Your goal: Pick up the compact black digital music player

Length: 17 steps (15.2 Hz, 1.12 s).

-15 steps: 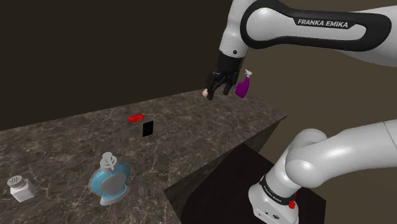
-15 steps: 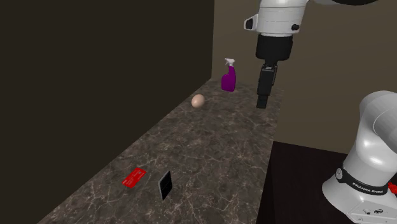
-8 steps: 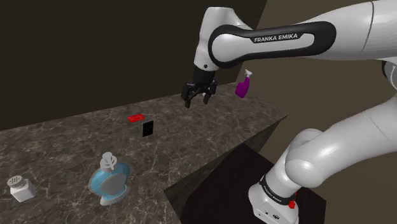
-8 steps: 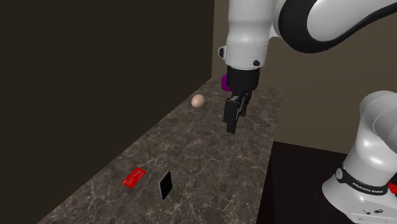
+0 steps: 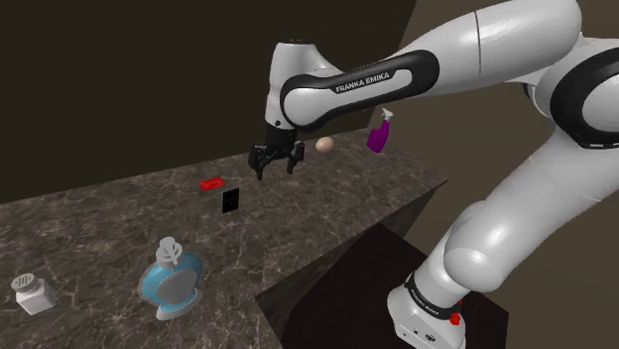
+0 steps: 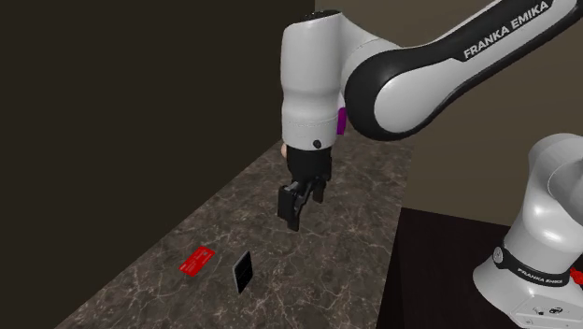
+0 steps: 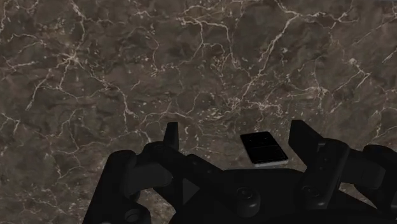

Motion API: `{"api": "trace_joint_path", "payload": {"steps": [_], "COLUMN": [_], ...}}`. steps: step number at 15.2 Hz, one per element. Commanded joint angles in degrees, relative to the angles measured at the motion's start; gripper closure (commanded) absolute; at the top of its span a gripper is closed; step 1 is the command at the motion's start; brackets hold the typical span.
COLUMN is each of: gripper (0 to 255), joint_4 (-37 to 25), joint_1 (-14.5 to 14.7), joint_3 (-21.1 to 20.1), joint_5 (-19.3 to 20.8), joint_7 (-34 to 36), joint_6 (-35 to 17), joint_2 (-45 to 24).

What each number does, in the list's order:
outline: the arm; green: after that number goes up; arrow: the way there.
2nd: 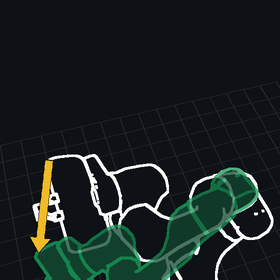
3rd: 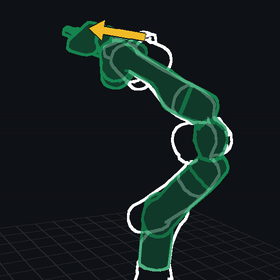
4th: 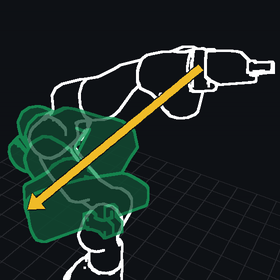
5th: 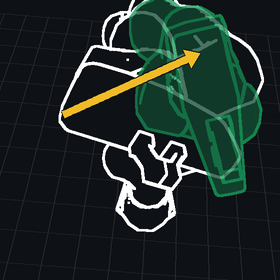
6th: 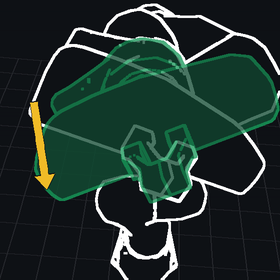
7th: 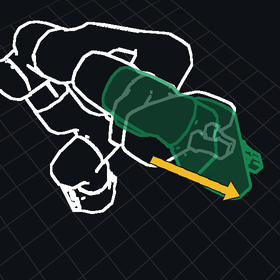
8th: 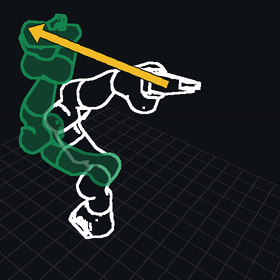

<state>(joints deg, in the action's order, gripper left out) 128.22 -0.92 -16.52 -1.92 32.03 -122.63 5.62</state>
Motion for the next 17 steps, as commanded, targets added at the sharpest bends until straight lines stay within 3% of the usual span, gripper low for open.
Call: {"api": "trace_joint_path", "payload": {"steps": [1,13,17], "gripper": [0,0,0], "joint_4": [-2.7,-24.3,-23.8], "joint_1": [0.0,4.7,5.0], "joint_3": [-0.6,1.8,2.3], "joint_5": [1.8,12.5,13.2], "joint_7": [3.0,18.0,18.5], "joint_6": [-2.1,-7.0,-9.3], "joint_2": [-4.8,-32.5,-34.3]}}
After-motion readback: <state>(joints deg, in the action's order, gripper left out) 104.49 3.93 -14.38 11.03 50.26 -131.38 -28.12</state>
